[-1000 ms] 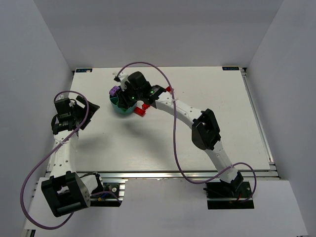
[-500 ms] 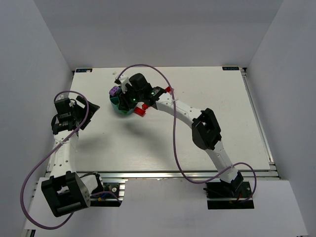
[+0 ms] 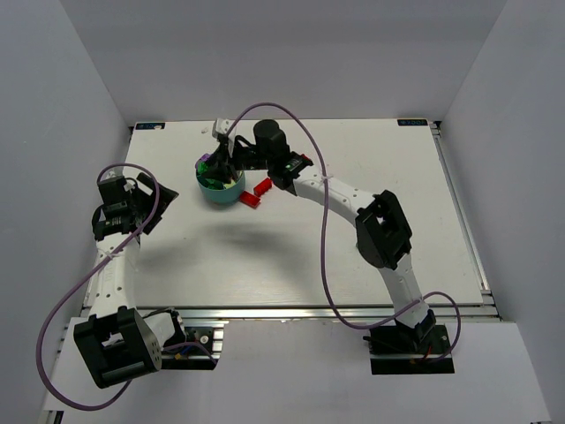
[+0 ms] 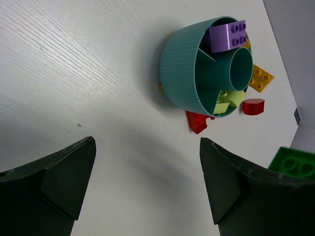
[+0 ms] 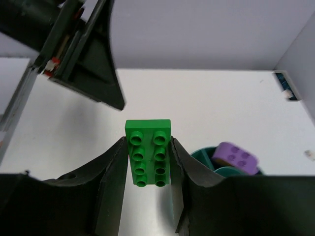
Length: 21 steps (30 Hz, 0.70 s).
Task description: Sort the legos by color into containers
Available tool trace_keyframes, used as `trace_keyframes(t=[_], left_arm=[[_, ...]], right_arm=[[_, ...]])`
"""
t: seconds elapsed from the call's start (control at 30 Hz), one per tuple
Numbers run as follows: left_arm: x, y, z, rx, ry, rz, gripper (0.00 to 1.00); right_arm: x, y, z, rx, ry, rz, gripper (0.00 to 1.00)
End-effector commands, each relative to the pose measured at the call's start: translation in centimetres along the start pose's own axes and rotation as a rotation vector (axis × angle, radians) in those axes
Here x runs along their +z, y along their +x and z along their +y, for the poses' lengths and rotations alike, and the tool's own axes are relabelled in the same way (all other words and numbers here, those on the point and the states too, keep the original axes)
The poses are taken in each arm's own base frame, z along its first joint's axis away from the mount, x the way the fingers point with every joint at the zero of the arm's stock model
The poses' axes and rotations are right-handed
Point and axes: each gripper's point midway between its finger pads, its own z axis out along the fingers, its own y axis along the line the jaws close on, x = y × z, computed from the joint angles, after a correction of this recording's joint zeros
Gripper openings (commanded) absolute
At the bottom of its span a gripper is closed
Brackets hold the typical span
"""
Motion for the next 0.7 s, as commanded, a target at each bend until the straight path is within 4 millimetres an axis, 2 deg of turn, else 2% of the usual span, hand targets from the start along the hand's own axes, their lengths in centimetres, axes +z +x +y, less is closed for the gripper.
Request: trace_keyframes(t=[0.0,0.03,0.07,0.13,0.4,0.67], left_arm=[[-0.5,-0.9,-0.4,0.020,-0.003,-0.027,0.95],[-0.5,-0.9,-0.5,0.019,-0.002,-0.028,0.95],[-0.5,-0.8,-0.4,0.017,-0.005,-0.024,0.95],[-0.4,-0.7,-0.2,0.017,-0.010,-0.021,0.95],[0.0,-0.6,-0.1,0.016,-0.017,-0.008,0.95],[0.2,-0.3,0.3,0.017,-0.031,0.001,0.95]], right_arm=[[0.6,-3.3,-2.1,-0.105,0.036,-0.171,0.00],[1.1,-2.4,-3.4,-0.061,0.098,-0.166,0.00],[1.3,-2.9,-3.9,-0.030,0.114,-0.181,0.00],[1.8,-2.0,-4.5,-0.011,0.138,-0.181,0.00],[2.8,-0.5,-4.6,0.024,0.123,-0.229,0.00],[3.7,1.3,-6.1,0.051,0.211,-0.234,0.00]])
